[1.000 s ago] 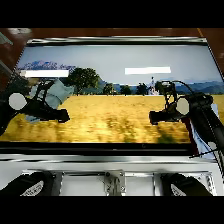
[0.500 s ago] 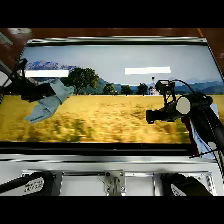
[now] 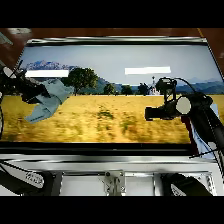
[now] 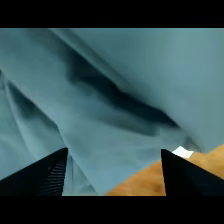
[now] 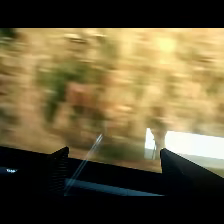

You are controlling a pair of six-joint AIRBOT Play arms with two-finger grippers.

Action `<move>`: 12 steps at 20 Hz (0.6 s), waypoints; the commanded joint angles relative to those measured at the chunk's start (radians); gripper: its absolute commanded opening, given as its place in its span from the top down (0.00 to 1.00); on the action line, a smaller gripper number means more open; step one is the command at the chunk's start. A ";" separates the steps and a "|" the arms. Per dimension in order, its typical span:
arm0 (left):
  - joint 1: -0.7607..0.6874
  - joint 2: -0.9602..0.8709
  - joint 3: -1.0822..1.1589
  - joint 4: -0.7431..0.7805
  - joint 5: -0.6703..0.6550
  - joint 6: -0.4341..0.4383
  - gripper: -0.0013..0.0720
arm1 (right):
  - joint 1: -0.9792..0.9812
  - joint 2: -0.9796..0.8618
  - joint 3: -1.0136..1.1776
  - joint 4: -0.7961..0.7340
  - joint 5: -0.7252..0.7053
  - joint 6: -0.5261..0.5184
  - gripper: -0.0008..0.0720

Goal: Fold the shirts.

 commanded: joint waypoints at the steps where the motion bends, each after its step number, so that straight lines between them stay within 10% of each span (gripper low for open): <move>1: 0.013 -0.074 0.017 -0.024 0.099 -0.012 0.00 | 0.001 0.001 0.000 0.002 -0.055 0.016 0.03; 3: 0.013 -0.084 0.017 -0.024 0.149 -0.013 0.01 | 0.001 0.001 0.000 0.002 -0.053 0.018 0.03; 4: 0.014 -0.084 0.017 -0.024 0.166 -0.020 0.19 | 0.001 0.001 0.000 0.003 -0.052 0.024 0.03; 6: 0.014 -0.078 0.017 -0.055 0.161 0.003 0.92 | 0.001 0.001 0.000 0.004 -0.052 0.023 0.03; 12: -0.068 0.144 0.017 -0.286 0.092 0.265 0.94 | 0.000 0.001 0.000 -0.047 -0.109 -0.025 0.03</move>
